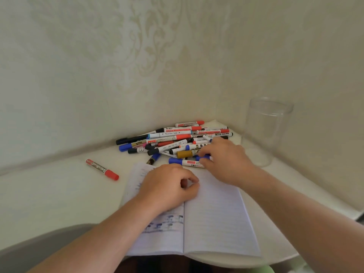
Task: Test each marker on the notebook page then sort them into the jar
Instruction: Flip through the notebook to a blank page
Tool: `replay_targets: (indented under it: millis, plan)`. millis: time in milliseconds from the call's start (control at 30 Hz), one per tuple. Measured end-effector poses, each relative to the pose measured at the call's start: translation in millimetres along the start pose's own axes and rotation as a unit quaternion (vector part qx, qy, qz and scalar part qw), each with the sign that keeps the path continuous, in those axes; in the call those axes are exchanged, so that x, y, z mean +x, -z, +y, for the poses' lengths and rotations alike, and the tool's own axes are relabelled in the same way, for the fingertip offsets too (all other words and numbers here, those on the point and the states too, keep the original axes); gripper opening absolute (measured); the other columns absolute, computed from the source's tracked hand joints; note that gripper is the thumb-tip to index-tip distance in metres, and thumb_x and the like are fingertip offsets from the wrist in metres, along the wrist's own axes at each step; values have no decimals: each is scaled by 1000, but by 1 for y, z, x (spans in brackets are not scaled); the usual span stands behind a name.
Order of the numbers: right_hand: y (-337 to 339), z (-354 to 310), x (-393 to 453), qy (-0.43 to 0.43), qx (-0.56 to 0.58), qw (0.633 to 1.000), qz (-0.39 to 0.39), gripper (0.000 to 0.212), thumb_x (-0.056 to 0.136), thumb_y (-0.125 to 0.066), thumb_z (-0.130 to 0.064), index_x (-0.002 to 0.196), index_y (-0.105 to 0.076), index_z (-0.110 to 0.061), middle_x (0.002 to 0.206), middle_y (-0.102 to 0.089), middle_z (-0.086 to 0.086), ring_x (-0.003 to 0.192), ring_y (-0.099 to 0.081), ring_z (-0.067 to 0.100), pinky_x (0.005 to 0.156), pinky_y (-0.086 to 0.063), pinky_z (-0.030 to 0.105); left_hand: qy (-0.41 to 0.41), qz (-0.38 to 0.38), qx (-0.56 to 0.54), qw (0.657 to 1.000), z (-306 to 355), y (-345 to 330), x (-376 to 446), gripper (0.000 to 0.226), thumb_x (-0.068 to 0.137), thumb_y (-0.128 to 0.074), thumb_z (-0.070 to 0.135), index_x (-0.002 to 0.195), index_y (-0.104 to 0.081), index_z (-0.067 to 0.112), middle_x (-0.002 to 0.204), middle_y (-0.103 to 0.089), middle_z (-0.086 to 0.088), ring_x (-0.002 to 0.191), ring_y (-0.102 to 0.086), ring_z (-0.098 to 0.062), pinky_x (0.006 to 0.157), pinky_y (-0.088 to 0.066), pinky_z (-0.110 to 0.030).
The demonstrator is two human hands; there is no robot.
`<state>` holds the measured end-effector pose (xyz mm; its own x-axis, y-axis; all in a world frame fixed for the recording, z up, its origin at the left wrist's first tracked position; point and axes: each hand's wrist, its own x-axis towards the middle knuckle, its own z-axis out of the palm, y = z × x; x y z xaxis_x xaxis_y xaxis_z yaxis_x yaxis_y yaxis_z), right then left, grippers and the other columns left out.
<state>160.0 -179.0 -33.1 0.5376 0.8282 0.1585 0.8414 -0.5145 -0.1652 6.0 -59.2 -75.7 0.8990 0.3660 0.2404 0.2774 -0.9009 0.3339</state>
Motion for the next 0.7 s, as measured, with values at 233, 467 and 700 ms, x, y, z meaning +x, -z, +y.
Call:
replay_targets:
  millis: [233,467,700]
  plan:
    - [-21,1,10,-11,-70,997,-29,26,100,-59,-49,118,-60,-30,123,-50,0,117,-50,26,94,-41,46,12,-16,-27,999,1,-1,11,25,89,-56,58,103,-74,50,81,-64,22,77,-59,2,68,-55,-31]
    - [-29,22,1,15,-119,989,87,30,102,-47,-53,119,-59,-32,124,-59,-9,119,-48,23,87,-38,44,169,42,-113,978,-18,19,32,43,87,-64,66,113,-43,40,108,-56,8,81,-61,-14,68,-45,-32]
    - [-37,34,-18,147,145,954,217,15,97,-65,-40,105,-72,-29,96,-68,-17,90,-61,9,79,-49,28,-29,76,81,993,-5,5,24,40,95,-45,59,123,-55,31,114,-43,5,73,-53,-14,55,-41,-29]
